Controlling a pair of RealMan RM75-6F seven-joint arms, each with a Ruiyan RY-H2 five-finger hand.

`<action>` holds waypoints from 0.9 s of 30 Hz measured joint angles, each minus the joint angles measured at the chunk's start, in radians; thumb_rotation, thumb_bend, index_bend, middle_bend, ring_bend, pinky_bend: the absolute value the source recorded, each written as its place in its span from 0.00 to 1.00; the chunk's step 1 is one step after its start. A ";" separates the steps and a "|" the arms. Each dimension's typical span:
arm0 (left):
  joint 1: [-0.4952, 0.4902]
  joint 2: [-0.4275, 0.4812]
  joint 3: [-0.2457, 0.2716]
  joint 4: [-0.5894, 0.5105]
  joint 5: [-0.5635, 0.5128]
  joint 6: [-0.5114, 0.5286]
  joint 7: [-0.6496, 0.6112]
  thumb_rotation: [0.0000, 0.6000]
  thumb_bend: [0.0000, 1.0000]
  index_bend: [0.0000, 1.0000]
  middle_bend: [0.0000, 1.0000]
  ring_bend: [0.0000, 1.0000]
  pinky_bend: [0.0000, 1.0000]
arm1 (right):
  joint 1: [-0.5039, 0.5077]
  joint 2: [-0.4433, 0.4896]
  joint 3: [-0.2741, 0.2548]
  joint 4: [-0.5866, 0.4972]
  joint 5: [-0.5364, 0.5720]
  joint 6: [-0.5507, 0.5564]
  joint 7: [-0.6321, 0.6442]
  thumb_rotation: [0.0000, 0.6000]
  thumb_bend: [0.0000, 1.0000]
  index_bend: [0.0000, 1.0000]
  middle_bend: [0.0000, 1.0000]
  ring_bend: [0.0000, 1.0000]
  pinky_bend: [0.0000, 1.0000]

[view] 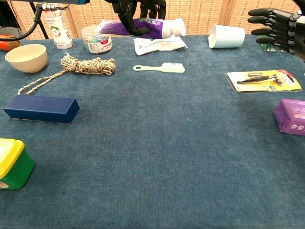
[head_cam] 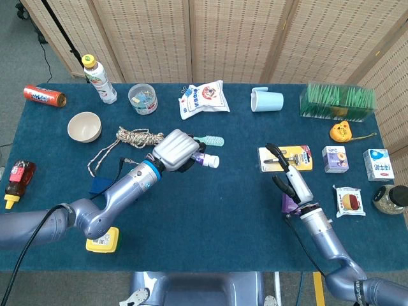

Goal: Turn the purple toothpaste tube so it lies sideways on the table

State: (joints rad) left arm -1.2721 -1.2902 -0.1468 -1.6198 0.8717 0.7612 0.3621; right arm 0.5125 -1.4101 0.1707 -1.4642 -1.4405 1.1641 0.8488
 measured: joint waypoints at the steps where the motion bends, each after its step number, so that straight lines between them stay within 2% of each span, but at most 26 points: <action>1: 0.001 0.000 -0.001 0.001 -0.001 0.000 0.000 1.00 0.71 0.54 0.50 0.41 0.57 | -0.001 -0.002 0.004 -0.001 0.003 0.001 0.012 0.00 0.00 0.00 0.00 0.00 0.00; 14: -0.006 -0.042 -0.018 -0.021 -0.011 0.043 0.060 1.00 0.71 0.54 0.50 0.41 0.57 | -0.022 -0.024 0.081 -0.082 0.083 0.002 0.213 0.00 0.00 0.00 0.00 0.00 0.00; 27: -0.043 -0.094 -0.038 -0.049 -0.088 0.097 0.171 1.00 0.71 0.54 0.50 0.41 0.57 | -0.025 -0.062 0.122 -0.132 0.134 0.004 0.156 0.00 0.00 0.00 0.00 0.00 0.00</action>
State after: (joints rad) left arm -1.3153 -1.3846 -0.1849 -1.6688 0.7841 0.8580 0.5332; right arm 0.4880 -1.4723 0.2922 -1.5958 -1.3064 1.1681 1.0047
